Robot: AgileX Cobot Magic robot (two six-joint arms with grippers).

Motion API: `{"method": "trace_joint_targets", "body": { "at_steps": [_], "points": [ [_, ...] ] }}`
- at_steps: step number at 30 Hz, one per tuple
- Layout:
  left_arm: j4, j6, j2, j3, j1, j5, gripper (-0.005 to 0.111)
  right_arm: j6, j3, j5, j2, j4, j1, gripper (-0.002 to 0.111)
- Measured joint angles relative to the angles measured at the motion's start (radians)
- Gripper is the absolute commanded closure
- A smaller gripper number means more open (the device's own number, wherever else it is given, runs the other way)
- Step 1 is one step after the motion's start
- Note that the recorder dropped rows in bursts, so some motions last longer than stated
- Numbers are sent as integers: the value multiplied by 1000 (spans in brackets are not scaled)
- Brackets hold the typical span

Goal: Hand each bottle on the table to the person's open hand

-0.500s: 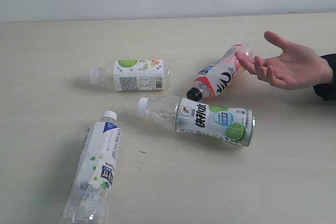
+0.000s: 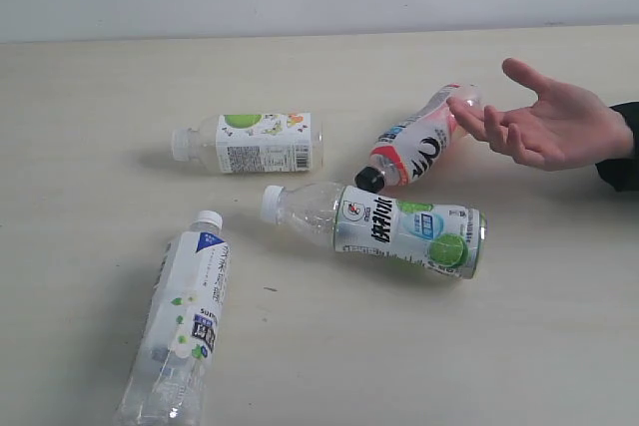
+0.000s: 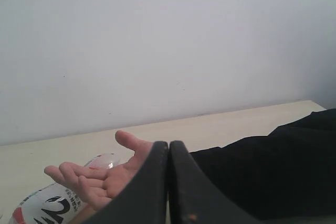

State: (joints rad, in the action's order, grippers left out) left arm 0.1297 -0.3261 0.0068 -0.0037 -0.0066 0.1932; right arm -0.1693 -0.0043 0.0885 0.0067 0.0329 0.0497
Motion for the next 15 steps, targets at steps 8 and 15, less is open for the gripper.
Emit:
{"method": "trace_joint_targets", "body": {
  "at_steps": [8, 15],
  "points": [
    [0, 0, 0, 0, 0, 0, 107, -136, 0, -33, 0, -176, 0, 108],
    [0, 0, 0, 0, 0, 0, 107, -268, 0, -43, 0, -330, 0, 108]
  ]
}}
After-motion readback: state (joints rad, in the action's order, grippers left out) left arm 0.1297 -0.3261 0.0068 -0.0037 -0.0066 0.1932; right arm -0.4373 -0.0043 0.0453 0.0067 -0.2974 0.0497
